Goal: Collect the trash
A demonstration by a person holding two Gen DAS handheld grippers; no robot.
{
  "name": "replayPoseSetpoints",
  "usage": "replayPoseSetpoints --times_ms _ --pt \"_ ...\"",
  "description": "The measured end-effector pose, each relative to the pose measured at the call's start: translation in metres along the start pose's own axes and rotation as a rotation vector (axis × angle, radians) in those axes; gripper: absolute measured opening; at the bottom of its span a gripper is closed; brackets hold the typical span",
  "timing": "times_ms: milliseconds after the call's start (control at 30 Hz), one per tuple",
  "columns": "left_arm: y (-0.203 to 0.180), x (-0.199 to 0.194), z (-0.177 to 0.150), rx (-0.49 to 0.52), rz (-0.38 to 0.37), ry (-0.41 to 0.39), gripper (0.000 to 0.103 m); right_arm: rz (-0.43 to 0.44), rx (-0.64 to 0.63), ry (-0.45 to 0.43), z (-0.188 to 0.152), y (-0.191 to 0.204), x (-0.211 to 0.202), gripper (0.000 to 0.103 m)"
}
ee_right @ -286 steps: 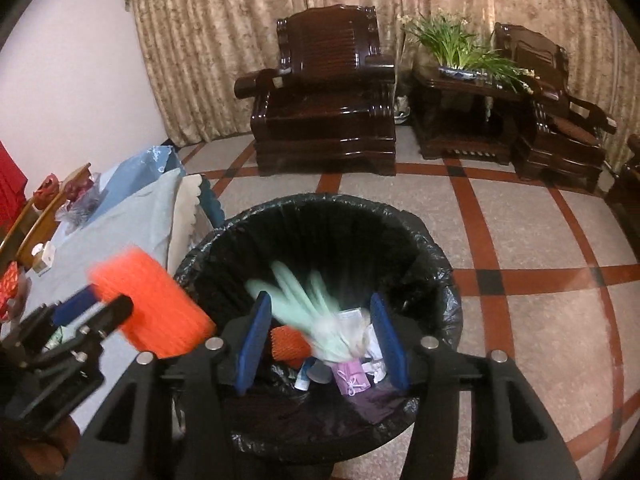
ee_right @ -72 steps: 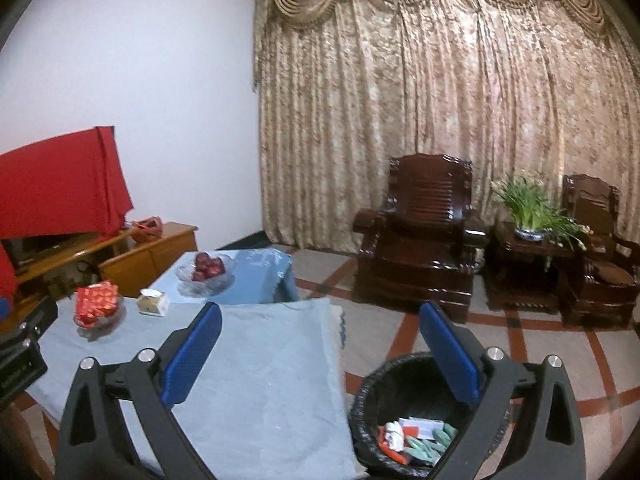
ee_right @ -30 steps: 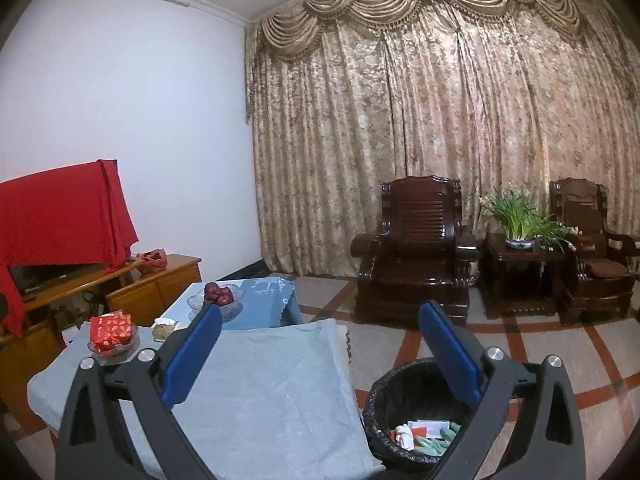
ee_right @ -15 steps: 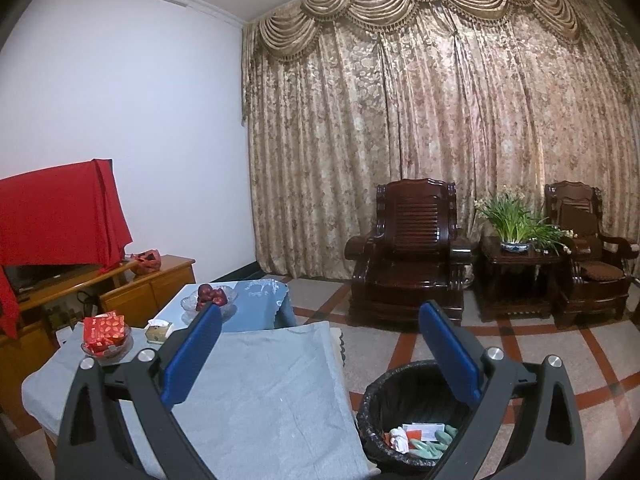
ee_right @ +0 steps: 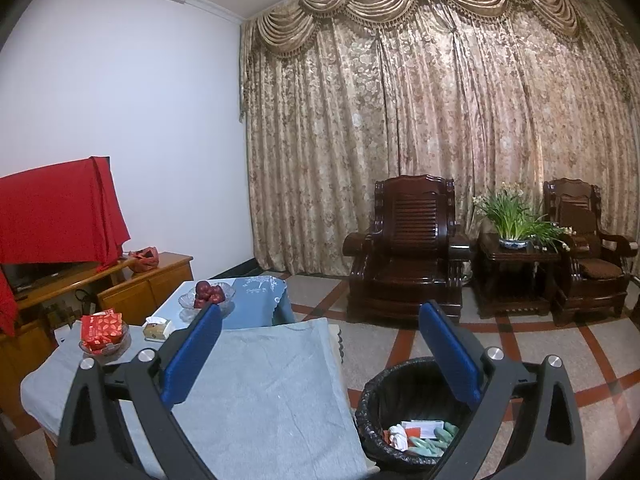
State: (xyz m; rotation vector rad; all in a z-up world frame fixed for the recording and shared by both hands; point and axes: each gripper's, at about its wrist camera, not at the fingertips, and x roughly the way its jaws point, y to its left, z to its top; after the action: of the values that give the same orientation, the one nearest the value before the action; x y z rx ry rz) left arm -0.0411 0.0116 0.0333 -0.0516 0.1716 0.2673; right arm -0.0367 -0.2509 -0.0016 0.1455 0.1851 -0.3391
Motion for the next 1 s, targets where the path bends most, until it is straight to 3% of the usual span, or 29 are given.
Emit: replayPoseSetpoints --times_ms 1000 --pt "-0.0028 -0.0005 0.001 0.004 -0.002 0.0 0.098 0.002 0.001 -0.001 0.0001 -0.0033 -0.0006 0.097"
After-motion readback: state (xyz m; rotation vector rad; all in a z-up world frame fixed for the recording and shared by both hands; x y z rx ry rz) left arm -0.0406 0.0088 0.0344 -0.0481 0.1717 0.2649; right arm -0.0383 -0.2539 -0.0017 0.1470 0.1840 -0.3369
